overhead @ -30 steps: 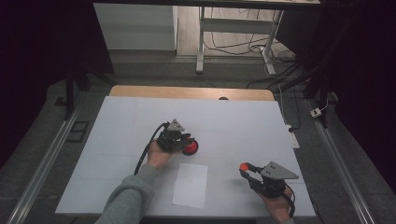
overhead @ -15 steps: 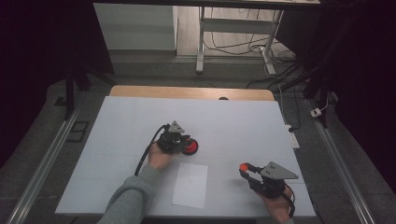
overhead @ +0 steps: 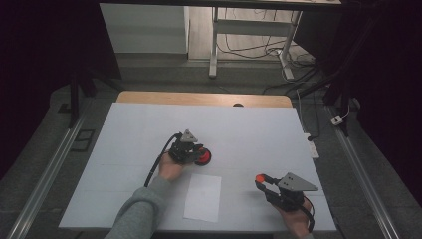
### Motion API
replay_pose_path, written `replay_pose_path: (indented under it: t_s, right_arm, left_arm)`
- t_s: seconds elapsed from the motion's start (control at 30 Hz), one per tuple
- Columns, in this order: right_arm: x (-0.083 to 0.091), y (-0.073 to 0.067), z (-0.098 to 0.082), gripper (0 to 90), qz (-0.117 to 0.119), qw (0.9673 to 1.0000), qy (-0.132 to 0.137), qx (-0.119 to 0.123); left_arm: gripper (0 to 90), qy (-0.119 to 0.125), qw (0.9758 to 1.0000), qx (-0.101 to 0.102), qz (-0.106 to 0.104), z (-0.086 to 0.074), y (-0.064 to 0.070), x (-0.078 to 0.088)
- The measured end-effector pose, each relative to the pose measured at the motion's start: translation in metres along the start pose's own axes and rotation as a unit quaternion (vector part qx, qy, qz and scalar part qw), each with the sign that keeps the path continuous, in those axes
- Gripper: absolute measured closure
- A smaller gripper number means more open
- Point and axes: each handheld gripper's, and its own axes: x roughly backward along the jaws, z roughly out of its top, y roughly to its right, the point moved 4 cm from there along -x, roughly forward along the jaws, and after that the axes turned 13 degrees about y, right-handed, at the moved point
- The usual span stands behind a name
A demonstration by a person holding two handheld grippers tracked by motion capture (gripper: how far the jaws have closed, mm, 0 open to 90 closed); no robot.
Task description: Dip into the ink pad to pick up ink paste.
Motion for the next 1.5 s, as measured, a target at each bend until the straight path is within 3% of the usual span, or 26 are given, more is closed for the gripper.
replay_pose_path:
  t_s: [0.7,1.2,1.5]
  right_arm:
    - [0.0013,0.0005,-0.0001,64.8,-0.001,1.0000,0.002,-0.005]
    - [0.0023,0.0004,-0.0006,64.8,-0.001,1.0000,0.000,-0.003]
    - [0.0023,0.0002,-0.0007,64.8,-0.002,1.0000,-0.001,-0.004]
  left_arm:
    - [73.6,-0.001,0.9996,-0.028,0.010,-0.0057,0.0046,-0.0025]
    - [73.7,0.000,0.9995,-0.029,0.013,-0.0062,0.0054,-0.0033]
    - [73.7,0.000,0.9998,-0.016,0.011,-0.0061,0.0040,-0.0037]
